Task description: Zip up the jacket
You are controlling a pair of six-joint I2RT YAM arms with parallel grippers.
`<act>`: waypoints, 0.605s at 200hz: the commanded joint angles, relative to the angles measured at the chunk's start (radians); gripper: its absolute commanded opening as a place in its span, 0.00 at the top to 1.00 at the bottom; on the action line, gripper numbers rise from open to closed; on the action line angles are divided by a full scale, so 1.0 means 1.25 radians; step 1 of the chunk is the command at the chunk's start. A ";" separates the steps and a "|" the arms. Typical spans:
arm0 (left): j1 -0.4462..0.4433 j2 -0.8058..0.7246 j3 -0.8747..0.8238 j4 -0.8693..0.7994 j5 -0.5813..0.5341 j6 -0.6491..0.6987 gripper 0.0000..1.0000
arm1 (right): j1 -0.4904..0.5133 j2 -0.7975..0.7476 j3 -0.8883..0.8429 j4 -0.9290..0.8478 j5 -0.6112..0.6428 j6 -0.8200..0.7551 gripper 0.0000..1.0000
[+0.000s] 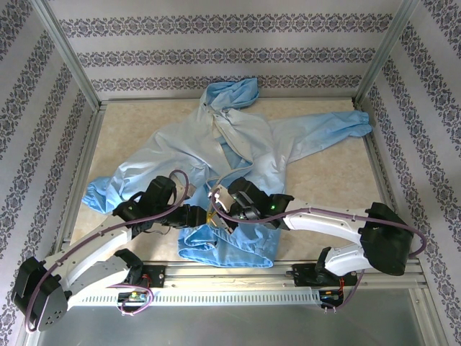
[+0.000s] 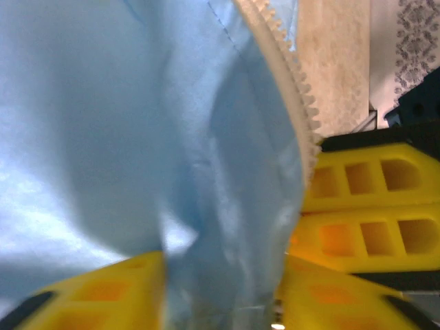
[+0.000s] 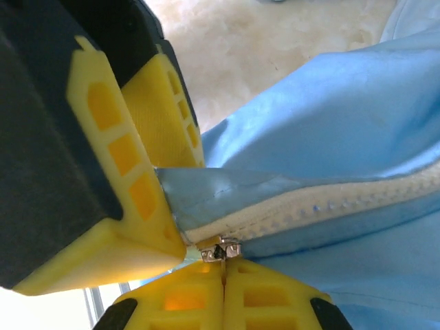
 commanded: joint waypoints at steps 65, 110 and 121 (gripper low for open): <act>-0.004 -0.032 0.057 -0.154 0.002 0.079 1.00 | -0.033 0.006 0.049 -0.025 0.065 0.029 1.00; -0.004 -0.064 0.069 -0.204 -0.005 0.082 1.00 | -0.054 0.015 0.076 -0.058 0.096 0.021 1.00; -0.004 -0.067 0.071 -0.211 -0.006 0.083 1.00 | -0.060 0.016 0.081 -0.065 0.099 0.018 1.00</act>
